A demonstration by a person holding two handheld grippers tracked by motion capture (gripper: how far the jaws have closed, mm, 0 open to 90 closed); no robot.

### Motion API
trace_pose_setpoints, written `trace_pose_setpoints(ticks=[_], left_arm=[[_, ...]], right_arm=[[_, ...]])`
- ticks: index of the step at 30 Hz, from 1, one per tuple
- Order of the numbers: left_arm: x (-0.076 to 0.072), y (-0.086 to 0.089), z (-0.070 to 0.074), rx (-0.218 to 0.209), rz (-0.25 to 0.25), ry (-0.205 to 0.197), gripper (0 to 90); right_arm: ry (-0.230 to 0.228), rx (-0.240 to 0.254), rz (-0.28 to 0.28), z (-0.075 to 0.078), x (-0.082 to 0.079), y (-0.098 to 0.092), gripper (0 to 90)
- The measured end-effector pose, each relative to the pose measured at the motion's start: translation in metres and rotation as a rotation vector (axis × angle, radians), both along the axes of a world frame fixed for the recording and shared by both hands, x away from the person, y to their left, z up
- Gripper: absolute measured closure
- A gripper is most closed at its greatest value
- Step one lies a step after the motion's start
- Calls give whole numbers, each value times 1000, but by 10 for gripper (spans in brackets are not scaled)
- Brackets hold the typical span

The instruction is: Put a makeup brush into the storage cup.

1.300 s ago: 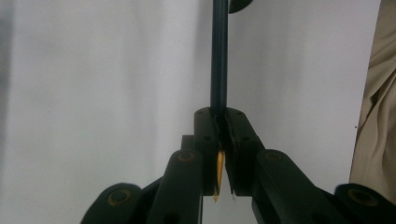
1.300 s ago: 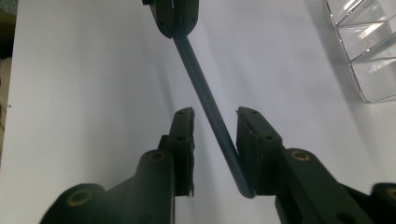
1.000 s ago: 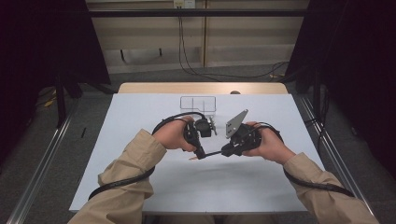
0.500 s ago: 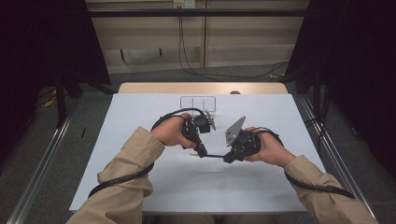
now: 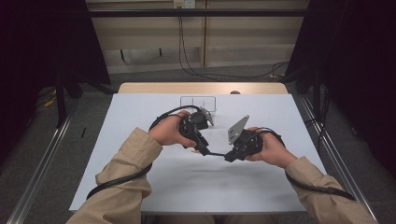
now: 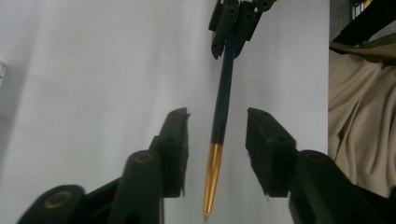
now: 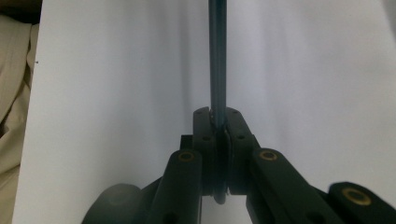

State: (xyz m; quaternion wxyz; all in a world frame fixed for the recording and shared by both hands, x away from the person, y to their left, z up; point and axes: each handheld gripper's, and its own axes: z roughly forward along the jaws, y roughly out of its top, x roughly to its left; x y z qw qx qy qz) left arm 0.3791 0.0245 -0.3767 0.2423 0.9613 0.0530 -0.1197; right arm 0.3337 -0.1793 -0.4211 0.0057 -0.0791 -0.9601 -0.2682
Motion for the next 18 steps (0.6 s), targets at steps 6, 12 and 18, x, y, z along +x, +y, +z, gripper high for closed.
trace_pose_setpoints(ticks=[6, 12, 18], left_arm=[[0, 5, -5, -24, 13, -21, 448], [0, 11, -8, -68, 43, -40, 316], [1, 19, -10, -119, 77, -61, 181]], right_arm=[[7, 17, -31, -2, 0, -5, 854], [7, 42, -45, -2, -1, -8, 854], [8, 47, -48, -4, -2, -10, 854]])
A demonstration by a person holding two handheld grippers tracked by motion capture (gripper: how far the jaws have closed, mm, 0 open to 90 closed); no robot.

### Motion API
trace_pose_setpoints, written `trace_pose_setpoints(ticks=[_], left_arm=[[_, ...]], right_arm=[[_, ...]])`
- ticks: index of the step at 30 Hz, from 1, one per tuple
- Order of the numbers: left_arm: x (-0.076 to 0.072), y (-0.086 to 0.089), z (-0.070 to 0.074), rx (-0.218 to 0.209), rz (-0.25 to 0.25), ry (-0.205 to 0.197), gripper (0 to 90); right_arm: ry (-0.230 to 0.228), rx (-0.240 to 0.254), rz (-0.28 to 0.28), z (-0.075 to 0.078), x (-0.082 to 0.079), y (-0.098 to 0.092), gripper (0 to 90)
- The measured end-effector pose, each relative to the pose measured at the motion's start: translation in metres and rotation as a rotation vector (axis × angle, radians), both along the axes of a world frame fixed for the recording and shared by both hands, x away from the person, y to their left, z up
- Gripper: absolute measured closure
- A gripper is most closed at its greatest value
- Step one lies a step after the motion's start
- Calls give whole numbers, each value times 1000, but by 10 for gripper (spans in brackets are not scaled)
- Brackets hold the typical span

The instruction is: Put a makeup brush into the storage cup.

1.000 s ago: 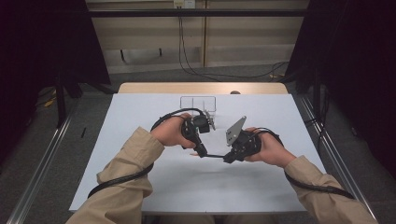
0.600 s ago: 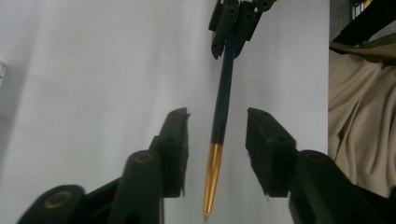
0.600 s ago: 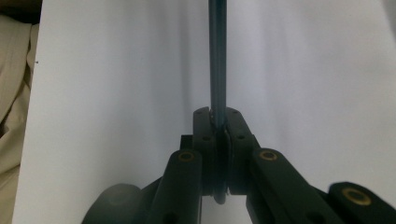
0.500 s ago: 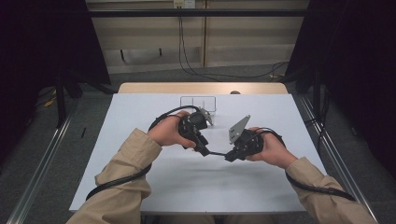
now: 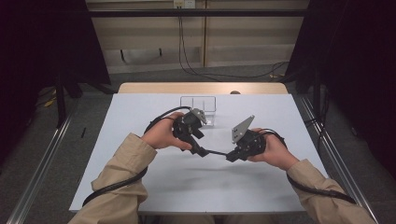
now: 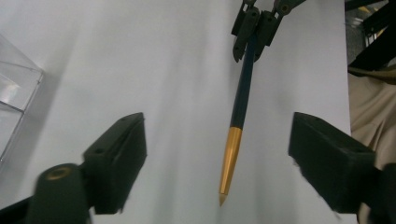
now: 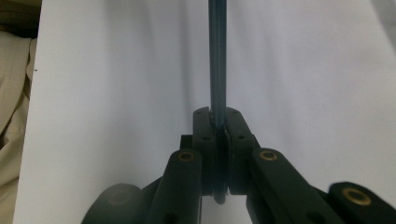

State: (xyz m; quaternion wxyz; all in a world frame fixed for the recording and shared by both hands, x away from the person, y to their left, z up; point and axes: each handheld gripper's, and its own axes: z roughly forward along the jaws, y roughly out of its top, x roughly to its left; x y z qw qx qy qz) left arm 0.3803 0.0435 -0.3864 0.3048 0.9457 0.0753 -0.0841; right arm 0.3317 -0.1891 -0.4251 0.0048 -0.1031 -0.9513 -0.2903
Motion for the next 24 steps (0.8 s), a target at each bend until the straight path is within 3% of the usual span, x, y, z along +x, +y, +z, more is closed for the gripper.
trace_pose_setpoints(ticks=[11, 13, 17, 20, 23, 24], left_arm=[[1, 13, -2, -94, 61, -11, 92], [1, 15, -2, -134, 74, -1, 84], [2, 20, -2, -205, 108, -21, 83], [2, 25, -2, -298, 136, -33, 78], [-1, 26, -5, -351, 136, -55, 76], [-3, 26, -6, -380, 140, -43, 72]], right_arm=[[8, 48, -35, -2, 0, -3, 854], [8, 54, -45, -2, 0, -3, 854], [5, 70, -52, -2, 1, -4, 853], [7, 82, -51, -1, 1, -5, 853], [13, 89, -66, -1, 1, -5, 854], [12, 91, -64, -1, 0, -5, 854]])
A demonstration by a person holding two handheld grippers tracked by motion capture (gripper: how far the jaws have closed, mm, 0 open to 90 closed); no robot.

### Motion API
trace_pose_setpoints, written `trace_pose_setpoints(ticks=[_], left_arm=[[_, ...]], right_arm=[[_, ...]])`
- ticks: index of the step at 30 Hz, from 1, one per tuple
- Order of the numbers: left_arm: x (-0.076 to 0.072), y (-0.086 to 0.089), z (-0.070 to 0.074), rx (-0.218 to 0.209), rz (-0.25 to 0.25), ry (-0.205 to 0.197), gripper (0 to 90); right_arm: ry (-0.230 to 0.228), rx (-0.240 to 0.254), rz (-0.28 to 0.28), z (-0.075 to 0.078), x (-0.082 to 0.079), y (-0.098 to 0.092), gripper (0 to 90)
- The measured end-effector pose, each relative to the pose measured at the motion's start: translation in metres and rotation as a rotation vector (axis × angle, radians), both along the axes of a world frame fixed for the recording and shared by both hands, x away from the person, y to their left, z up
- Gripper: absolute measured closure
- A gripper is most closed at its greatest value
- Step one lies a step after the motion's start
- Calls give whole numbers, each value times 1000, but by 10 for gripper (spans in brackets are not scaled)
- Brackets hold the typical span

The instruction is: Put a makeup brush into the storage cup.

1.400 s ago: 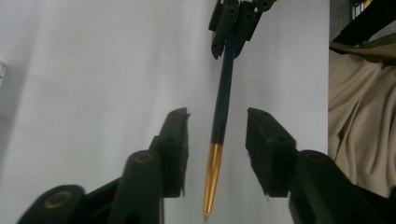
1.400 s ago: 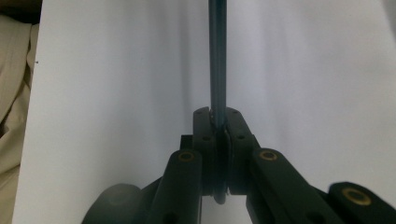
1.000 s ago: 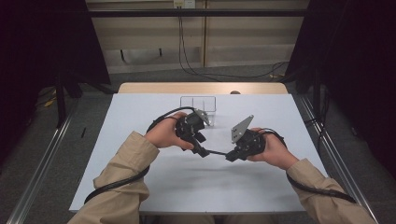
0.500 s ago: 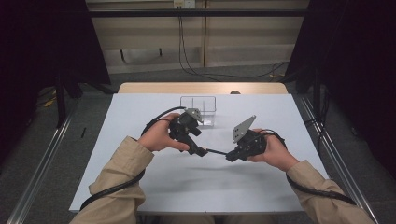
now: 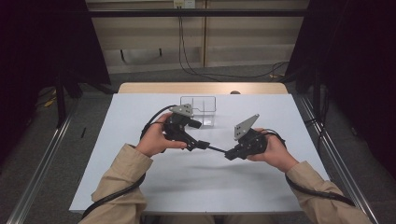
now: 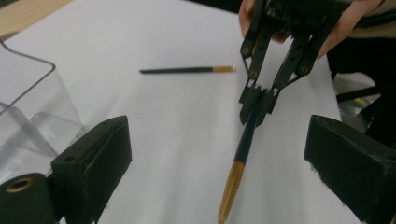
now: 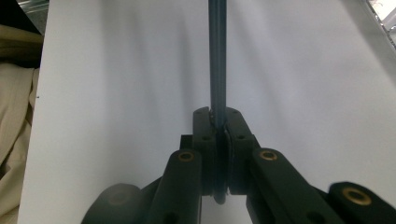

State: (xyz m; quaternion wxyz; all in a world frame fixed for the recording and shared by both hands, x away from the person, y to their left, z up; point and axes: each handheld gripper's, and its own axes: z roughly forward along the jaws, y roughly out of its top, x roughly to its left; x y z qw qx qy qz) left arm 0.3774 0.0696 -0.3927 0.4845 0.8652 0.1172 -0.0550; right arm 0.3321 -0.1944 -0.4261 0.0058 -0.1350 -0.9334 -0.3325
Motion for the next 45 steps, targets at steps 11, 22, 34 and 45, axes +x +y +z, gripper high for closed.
trace_pose_setpoints(ticks=[11, 22, 34, 45], left_arm=[[-5, 6, -8, -193, 73, -21, 60], [-5, 8, -17, -273, 118, 0, 53], [-4, 6, -17, -331, 138, 9, 76], [-5, 6, -16, -366, 148, 1, 174]], right_arm=[[-15, 56, -17, 4, 1, 0, 854], [-21, 192, -83, 6, 2, -1, 854], [-20, 367, -161, 5, 1, 8, 854], [-27, 514, -240, 5, 2, 12, 853]])
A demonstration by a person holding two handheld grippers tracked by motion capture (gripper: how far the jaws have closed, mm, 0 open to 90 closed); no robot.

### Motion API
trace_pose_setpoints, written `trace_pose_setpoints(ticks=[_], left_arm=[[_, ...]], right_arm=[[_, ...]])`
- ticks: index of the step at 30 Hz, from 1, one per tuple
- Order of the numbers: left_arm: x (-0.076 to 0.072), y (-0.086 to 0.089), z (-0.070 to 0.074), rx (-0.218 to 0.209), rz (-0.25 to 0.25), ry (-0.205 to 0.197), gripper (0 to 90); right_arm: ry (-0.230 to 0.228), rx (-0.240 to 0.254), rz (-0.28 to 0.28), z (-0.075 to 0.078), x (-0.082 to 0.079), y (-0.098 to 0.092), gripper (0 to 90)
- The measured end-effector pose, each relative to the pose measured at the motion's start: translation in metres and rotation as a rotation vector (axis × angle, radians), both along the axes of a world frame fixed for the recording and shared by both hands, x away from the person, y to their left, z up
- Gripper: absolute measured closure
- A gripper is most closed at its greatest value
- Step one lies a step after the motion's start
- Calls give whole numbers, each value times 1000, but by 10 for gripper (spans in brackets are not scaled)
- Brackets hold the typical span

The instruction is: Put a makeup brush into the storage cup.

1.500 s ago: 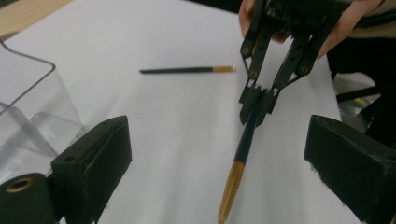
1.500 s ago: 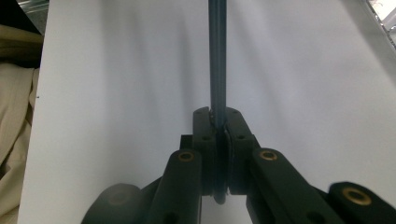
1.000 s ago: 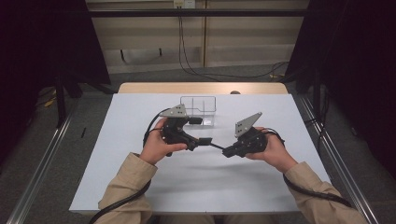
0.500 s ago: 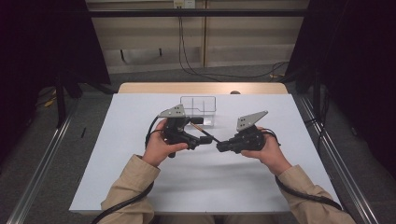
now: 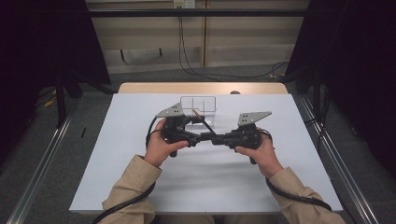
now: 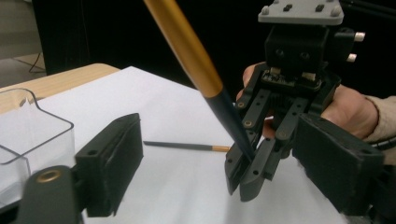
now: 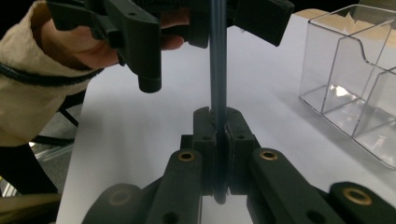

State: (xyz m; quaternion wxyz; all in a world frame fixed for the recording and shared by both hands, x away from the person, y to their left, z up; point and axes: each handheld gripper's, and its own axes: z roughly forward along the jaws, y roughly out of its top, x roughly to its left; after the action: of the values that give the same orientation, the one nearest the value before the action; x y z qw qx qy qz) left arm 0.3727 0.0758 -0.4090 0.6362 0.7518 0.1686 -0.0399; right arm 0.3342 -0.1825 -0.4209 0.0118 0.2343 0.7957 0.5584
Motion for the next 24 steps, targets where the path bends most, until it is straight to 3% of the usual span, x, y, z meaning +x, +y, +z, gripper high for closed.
trace_pose_setpoints(ticks=[10, 17, 24], left_arm=[[1, 5, -3, -46, 3, 22, 439], [1, 3, -5, -48, 0, 15, 601], [-1, 1, -4, -56, -13, 37, 748]], right_arm=[[-12, 20, -27, -2, -1, 4, 853], [-18, 36, -37, 0, -1, 4, 853], [-11, 25, -42, -2, -1, 6, 852]])
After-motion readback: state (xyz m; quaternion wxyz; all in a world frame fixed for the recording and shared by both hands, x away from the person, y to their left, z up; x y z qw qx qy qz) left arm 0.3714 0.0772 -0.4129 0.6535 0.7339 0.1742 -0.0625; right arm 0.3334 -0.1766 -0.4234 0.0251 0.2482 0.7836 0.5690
